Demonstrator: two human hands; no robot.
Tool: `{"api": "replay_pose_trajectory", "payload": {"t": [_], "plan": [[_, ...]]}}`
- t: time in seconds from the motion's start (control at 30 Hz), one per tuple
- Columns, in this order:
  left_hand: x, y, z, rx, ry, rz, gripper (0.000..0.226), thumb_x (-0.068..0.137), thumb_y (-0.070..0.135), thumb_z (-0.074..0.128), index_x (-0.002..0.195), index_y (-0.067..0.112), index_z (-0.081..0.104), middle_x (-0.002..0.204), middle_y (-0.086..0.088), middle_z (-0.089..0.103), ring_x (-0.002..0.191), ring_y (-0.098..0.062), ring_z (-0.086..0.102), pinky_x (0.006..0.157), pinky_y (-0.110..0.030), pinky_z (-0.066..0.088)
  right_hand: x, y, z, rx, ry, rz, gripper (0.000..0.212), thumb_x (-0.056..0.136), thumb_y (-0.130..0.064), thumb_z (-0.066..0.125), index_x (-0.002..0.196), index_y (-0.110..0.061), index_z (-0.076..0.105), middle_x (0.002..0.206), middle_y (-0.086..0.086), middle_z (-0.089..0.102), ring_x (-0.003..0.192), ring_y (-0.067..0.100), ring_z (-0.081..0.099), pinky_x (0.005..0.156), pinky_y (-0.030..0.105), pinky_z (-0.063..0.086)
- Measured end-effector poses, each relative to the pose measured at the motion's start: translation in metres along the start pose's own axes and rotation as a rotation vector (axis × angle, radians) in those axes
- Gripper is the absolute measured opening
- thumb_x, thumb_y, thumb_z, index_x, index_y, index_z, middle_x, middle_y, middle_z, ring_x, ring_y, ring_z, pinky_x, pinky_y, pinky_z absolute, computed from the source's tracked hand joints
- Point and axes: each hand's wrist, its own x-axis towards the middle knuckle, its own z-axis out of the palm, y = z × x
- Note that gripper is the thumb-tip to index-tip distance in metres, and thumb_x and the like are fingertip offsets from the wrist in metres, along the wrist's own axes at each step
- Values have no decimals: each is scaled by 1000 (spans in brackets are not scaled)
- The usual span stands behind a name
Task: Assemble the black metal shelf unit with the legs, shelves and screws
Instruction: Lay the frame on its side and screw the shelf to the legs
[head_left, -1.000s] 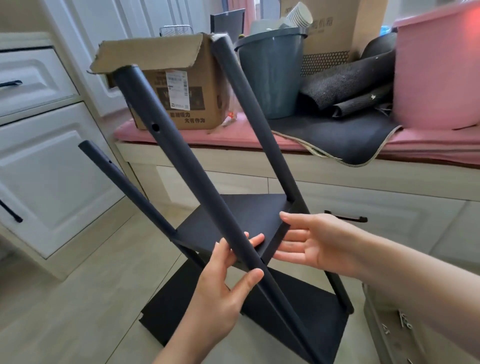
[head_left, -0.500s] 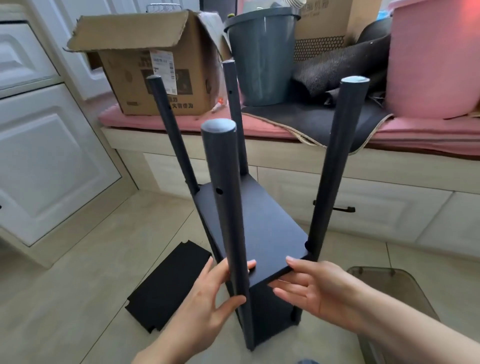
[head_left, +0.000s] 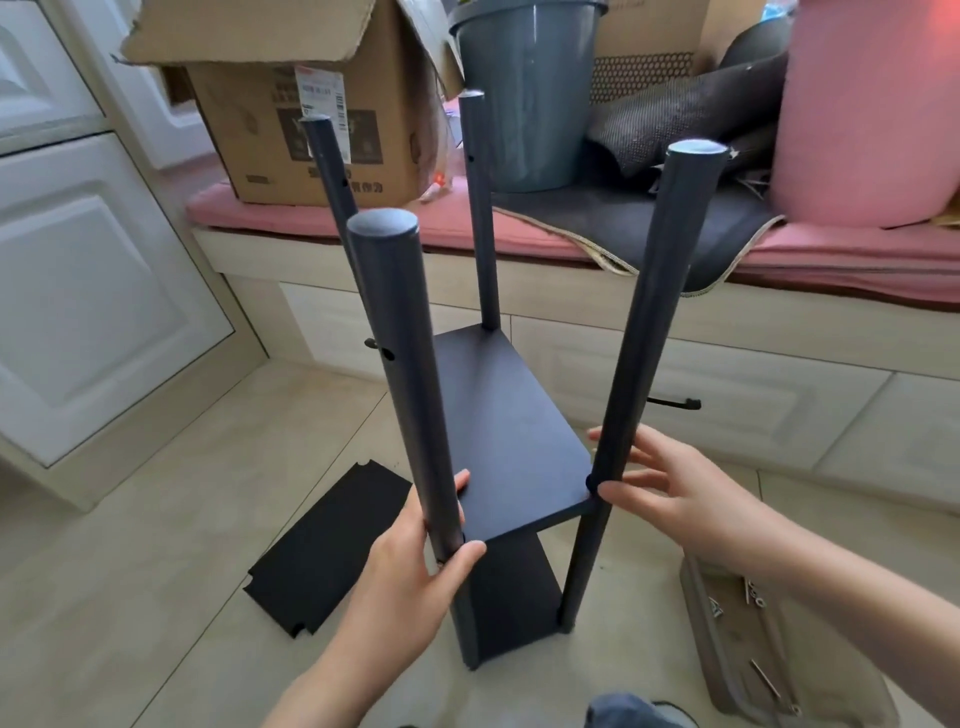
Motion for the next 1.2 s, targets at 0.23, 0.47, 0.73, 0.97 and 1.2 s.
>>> {"api": "replay_pose_trajectory", "payload": {"t": [0.23, 0.47, 0.73, 0.97, 1.2], "plan": [[23, -14, -23, -11, -125, 36, 35, 90, 9, 73, 110, 33, 56, 135, 43, 50, 134, 25, 27, 105, -10, 31, -11, -9, 7, -7, 23, -58, 30, 97, -19, 60, 105, -48, 56, 110, -18, 70, 98, -4, 67, 96, 30, 53], [39, -17, -31, -88, 25, -23, 56, 84, 4, 77, 113, 47, 58, 119, 36, 63, 117, 8, 59, 103, -30, 50, -19, -11, 17, -21, 34, -103, 30, 94, -28, 64, 120, -41, 59, 107, -16, 72, 93, -5, 68, 91, 27, 55], [-2, 10, 13, -218, 494, -138, 42, 85, 12, 77, 97, 39, 47, 84, 8, 62, 81, -9, 62, 76, -14, 48, -22, -13, 19, -5, 152, -205, 22, 92, -32, 61, 114, -34, 63, 105, -19, 70, 92, -3, 67, 84, 20, 55], [6, 24, 41, -159, -79, -121, 59, 89, 33, 73, 129, 61, 41, 98, 21, 68, 94, 10, 64, 79, -4, 45, -20, -19, 12, -45, 93, -204, 24, 95, -28, 61, 119, -32, 64, 109, -16, 70, 93, 2, 68, 87, 29, 57], [19, 29, 70, -173, -198, -163, 99, 82, 41, 79, 144, 68, 6, 124, 10, 64, 118, -5, 61, 106, -29, 48, -16, -17, 10, -72, 116, -240, 19, 94, -24, 64, 112, -28, 69, 102, -11, 73, 89, 3, 70, 86, 32, 57]]}}
